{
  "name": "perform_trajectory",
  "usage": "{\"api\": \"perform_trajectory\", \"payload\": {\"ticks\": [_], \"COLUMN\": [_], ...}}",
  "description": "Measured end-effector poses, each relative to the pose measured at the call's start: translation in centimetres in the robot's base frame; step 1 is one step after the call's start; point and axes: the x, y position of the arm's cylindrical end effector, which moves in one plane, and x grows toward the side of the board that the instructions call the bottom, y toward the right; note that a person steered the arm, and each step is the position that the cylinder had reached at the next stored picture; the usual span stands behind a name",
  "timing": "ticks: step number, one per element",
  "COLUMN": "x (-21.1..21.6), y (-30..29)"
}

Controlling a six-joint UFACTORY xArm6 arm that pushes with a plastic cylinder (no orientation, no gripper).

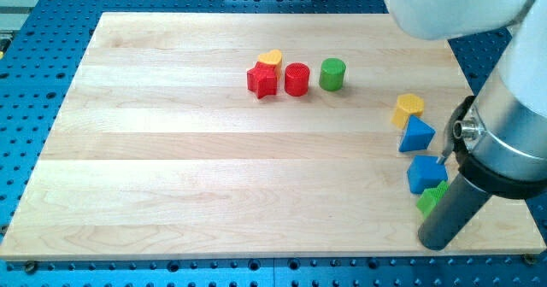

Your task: Slide the red blocks diagonally bottom right to the heart

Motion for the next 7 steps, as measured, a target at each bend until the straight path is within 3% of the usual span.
{"api": "perform_trajectory", "payload": {"ticks": [2,3,4,5,7], "x": [-3.9,0.0,0.1,-1.6,-19.7], "y": [0.0,0.0,-0.7,-6.0,-20.3]}}
